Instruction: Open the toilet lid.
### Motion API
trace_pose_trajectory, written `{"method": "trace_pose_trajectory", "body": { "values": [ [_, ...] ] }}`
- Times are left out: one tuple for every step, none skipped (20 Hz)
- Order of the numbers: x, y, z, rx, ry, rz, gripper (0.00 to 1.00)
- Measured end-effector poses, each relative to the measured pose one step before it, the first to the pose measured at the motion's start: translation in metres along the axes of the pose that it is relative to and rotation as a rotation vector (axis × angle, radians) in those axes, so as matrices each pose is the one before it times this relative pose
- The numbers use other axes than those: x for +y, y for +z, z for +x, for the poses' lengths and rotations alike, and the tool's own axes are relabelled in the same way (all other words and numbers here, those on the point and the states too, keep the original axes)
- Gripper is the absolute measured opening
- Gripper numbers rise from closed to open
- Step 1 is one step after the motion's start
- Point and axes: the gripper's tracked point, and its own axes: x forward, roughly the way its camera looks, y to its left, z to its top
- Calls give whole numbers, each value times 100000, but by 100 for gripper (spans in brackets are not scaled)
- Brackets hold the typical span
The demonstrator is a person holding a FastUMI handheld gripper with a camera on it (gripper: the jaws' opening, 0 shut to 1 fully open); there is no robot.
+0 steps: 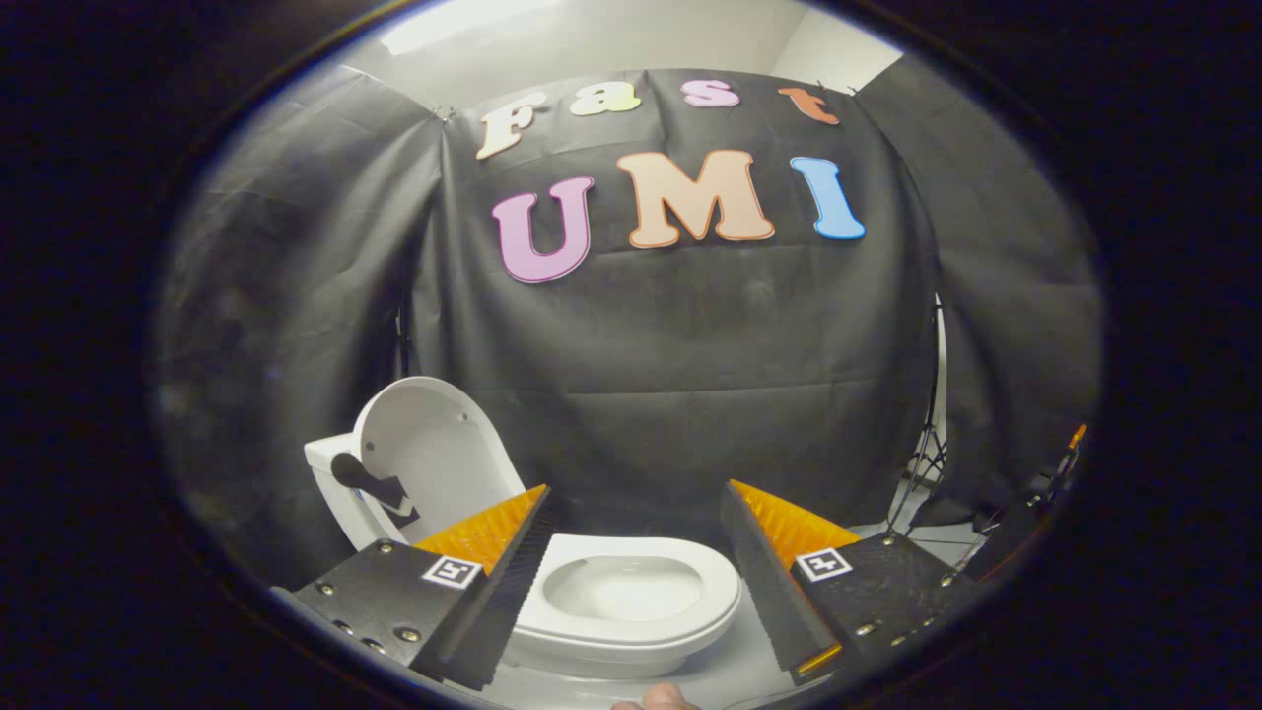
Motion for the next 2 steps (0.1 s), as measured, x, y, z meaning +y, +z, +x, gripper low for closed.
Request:
{"method": "trace_pose_trajectory", "body": {
  "values": [
    [289, -162, 204, 350, 272, 284, 100],
    [350, -315, 268, 600, 263, -51, 100]
  ]
}}
